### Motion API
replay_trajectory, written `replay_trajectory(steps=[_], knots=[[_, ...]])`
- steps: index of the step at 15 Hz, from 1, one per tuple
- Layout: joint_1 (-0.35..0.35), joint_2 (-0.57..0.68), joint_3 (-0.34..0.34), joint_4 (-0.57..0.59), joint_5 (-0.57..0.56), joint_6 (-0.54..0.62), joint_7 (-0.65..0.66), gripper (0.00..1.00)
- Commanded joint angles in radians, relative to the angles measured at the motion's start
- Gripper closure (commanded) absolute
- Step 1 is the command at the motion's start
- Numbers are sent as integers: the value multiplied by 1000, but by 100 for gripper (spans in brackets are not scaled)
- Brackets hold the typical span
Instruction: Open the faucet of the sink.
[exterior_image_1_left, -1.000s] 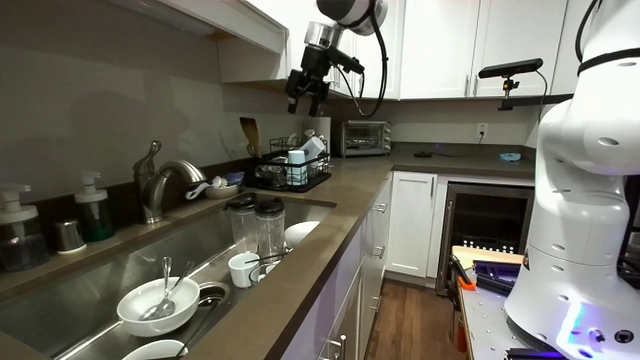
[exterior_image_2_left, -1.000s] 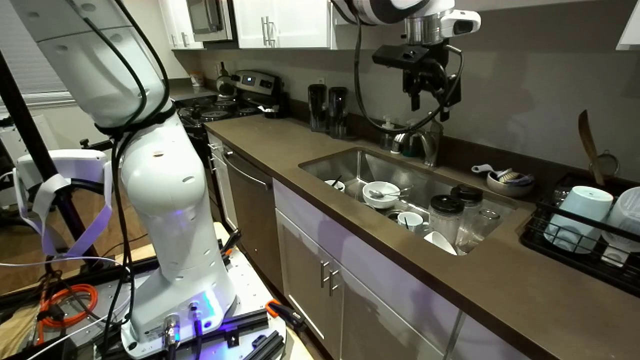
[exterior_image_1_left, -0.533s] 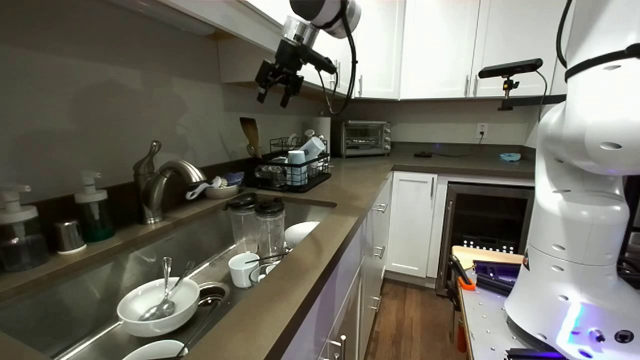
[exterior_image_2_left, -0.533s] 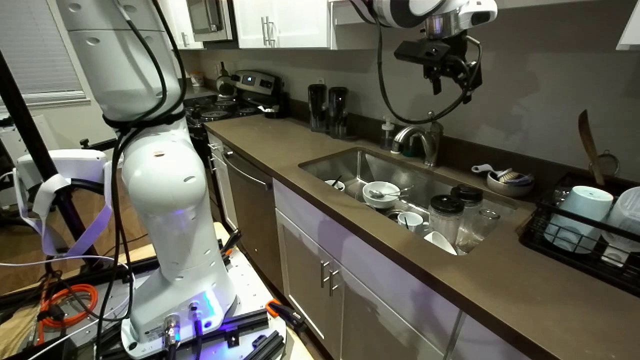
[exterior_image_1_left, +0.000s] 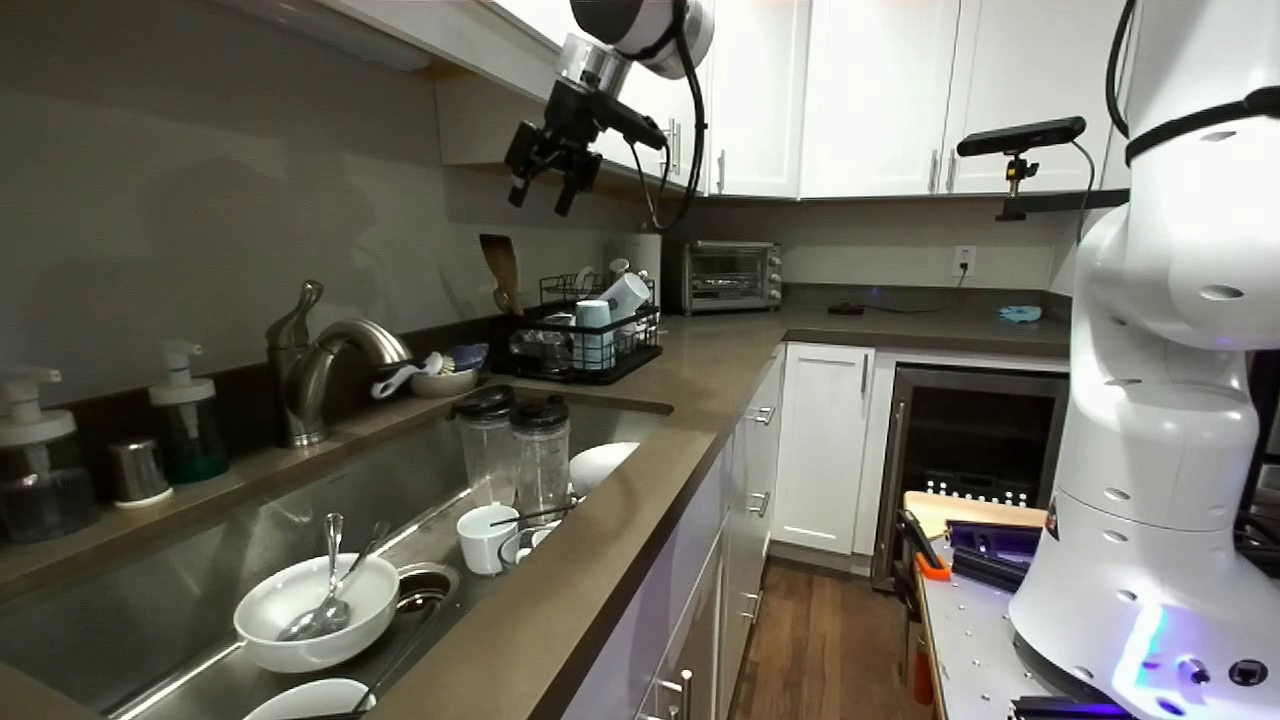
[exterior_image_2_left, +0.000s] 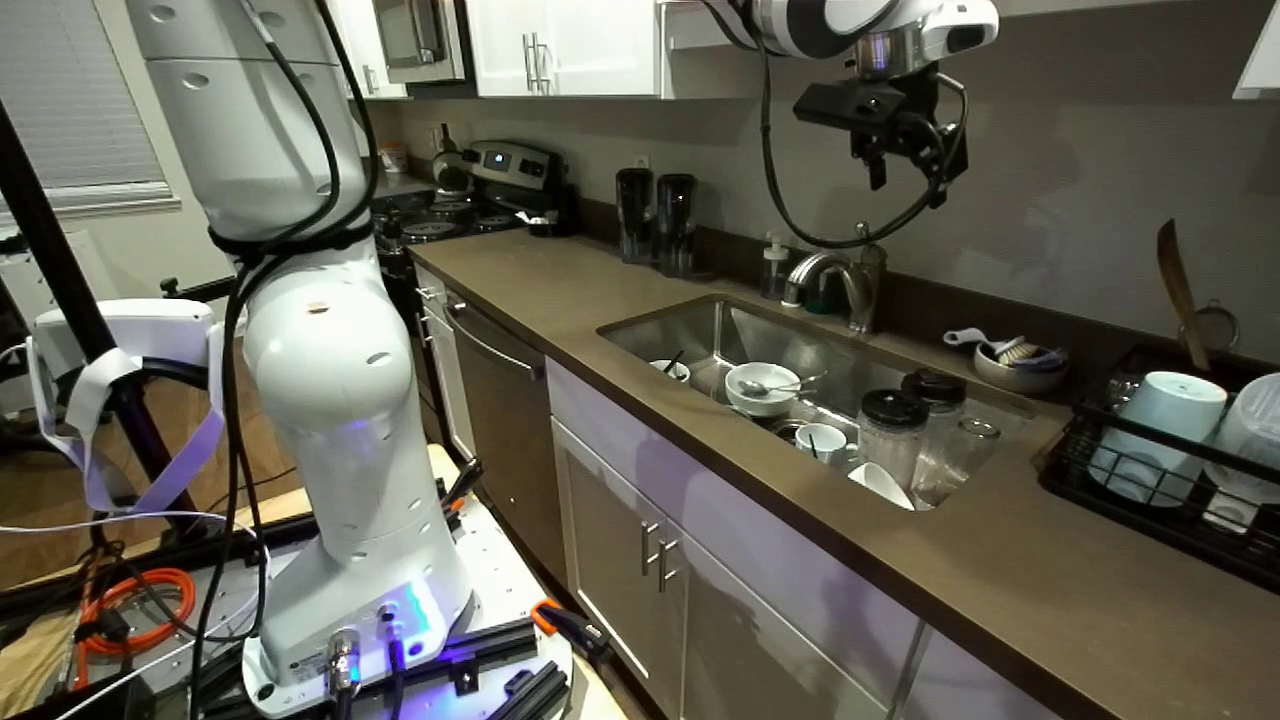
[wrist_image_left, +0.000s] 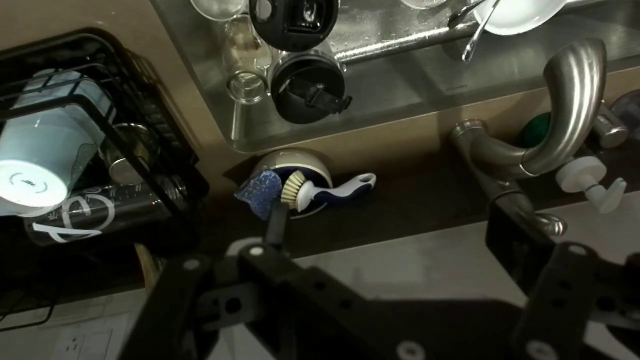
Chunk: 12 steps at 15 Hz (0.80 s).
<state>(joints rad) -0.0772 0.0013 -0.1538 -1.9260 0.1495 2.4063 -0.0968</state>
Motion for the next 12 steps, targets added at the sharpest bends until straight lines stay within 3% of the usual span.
replay_trajectory(steps=[1,5,8,12], knots=[[-14,-2,15,-15,-4,20,4,0],[-10,-16,22,-120,64,152,-22,0],[-1,-11,37,-215,177,408,-31,0],[53,54,85,-257,467,747,-169,0]])
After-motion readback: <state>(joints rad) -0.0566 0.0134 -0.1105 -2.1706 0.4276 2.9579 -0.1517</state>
